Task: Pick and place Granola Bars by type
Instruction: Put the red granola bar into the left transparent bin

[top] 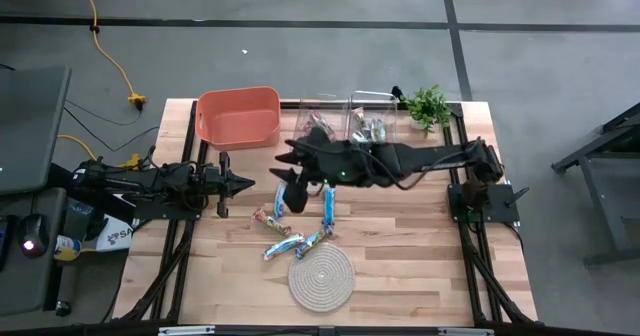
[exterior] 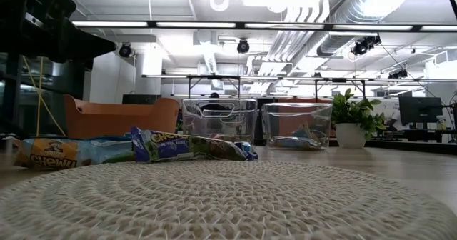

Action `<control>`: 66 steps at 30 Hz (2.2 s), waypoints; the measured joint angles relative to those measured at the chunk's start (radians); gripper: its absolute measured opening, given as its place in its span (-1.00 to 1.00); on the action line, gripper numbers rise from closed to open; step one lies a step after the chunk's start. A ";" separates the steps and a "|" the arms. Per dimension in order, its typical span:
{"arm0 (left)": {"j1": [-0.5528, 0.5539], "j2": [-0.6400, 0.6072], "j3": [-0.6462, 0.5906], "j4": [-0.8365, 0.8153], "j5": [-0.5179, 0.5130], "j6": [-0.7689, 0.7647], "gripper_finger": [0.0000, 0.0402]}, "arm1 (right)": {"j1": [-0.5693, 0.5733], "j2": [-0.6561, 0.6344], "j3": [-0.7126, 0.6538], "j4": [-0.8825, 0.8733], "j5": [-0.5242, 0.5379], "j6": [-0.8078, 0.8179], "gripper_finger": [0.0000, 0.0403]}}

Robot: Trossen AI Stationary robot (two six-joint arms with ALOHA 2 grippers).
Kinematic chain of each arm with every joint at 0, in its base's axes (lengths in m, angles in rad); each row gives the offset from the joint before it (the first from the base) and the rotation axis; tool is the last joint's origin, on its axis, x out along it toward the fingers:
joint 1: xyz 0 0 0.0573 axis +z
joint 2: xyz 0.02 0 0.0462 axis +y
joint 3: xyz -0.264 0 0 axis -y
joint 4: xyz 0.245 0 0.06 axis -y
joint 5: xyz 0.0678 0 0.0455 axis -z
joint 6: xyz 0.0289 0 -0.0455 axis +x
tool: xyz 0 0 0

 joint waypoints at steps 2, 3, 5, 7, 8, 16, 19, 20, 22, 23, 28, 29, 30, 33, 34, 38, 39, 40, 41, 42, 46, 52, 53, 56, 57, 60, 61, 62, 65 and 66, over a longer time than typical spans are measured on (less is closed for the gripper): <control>0.000 0.000 0.000 0.000 0.000 0.000 -1.00 | 0.017 0.000 0.000 0.006 0.019 0.000 -0.29; 0.000 0.000 0.000 0.000 0.000 0.000 -1.00 | 0.025 0.000 0.000 0.007 0.024 0.001 -0.29; 0.000 0.000 0.000 0.000 0.000 0.000 -1.00 | 0.040 0.000 0.000 0.008 0.038 0.002 -0.29; 0.000 0.000 0.000 0.000 0.000 0.000 -1.00 | 0.053 0.000 0.000 0.008 0.055 0.002 -0.29; 0.000 0.000 0.000 0.000 0.000 0.000 -1.00 | 0.059 0.000 0.000 0.008 0.062 0.002 -0.29; 0.000 0.000 0.000 0.000 0.000 0.000 -1.00 | 0.104 0.000 -0.021 0.023 0.116 0.027 -0.29; 0.000 0.000 0.000 0.000 0.000 0.000 -1.00 | 0.113 0.000 -0.051 0.022 0.098 0.058 -0.29; 0.000 0.000 0.000 0.000 0.000 0.000 -1.00 | 0.115 0.000 -0.069 0.036 0.089 0.068 -0.29; 0.000 0.000 0.000 0.000 0.000 0.000 -1.00 | 0.115 0.000 -0.111 0.076 0.067 0.082 -0.29; 0.000 0.000 0.000 0.000 0.000 0.000 -1.00 | 0.116 0.000 -0.129 0.085 0.061 0.086 -0.29; 0.000 0.000 0.000 0.000 0.000 0.000 -1.00 | 0.117 0.001 -0.245 0.254 0.037 0.093 -0.29; 0.000 0.000 0.000 0.000 0.000 0.000 -1.00 | 0.117 0.001 -0.263 0.289 0.037 0.092 -0.29; 0.000 0.000 0.000 0.000 0.000 0.000 -1.00 | 0.117 0.001 -0.279 0.319 0.038 0.092 -0.29; 0.000 0.000 0.000 0.000 0.000 0.000 -1.00 | 0.116 0.013 -0.300 0.370 0.039 0.088 -0.29; 0.000 0.000 0.000 0.000 0.000 0.000 -1.00 | 0.116 0.022 -0.301 0.372 0.034 0.084 -0.29; 0.000 0.000 0.000 0.000 0.000 0.000 -1.00 | 0.116 0.074 -0.279 0.373 -0.006 0.074 -0.29; 0.000 0.000 0.000 0.000 0.000 0.000 -1.00 | 0.116 0.087 -0.270 0.374 -0.010 0.071 -0.29; 0.000 0.000 0.000 0.000 0.000 0.000 -1.00 | 0.115 0.100 -0.262 0.377 -0.018 0.067 -0.29; 0.000 0.000 0.000 0.000 0.000 0.000 -1.00 | 0.114 0.113 -0.255 0.377 -0.031 0.064 -0.29; 0.000 0.000 0.000 0.000 0.000 0.000 -1.00 | 0.114 0.127 -0.252 0.376 -0.040 0.065 -0.29; 0.000 0.000 0.000 0.000 0.000 0.000 -1.00 | 0.107 0.181 -0.246 0.364 -0.074 0.090 -0.29; 0.000 0.000 0.000 0.000 0.001 0.000 -1.00 | 0.102 0.224 -0.243 0.338 -0.086 0.058 -0.29; 0.000 0.000 0.000 0.000 0.001 0.000 -1.00 | 0.100 0.231 -0.243 0.330 -0.086 0.045 -0.29; 0.000 0.000 0.000 0.000 0.001 0.000 -1.00 | 0.090 0.253 -0.243 0.300 -0.091 0.030 -0.29; 0.000 0.000 0.000 0.000 0.001 0.000 -1.00 | 0.087 0.260 -0.243 0.297 -0.091 0.030 -0.29; 0.000 0.000 0.000 0.000 0.001 0.000 -1.00 | 0.080 0.281 -0.243 0.289 -0.095 0.037 -0.29; 0.000 0.000 0.000 0.000 0.001 0.000 -1.00 | 0.079 0.287 -0.243 0.282 -0.094 0.045 -0.28; 0.000 0.000 0.000 0.000 0.001 0.000 -1.00 | 0.078 0.295 -0.243 0.270 -0.089 0.056 -0.27; 0.000 0.000 0.000 0.000 0.001 0.000 -1.00 | 0.075 0.305 -0.243 0.230 -0.084 0.093 -0.21; 0.000 0.000 0.000 0.000 0.001 0.000 -1.00 | 0.075 0.309 -0.243 0.217 -0.082 0.104 -0.18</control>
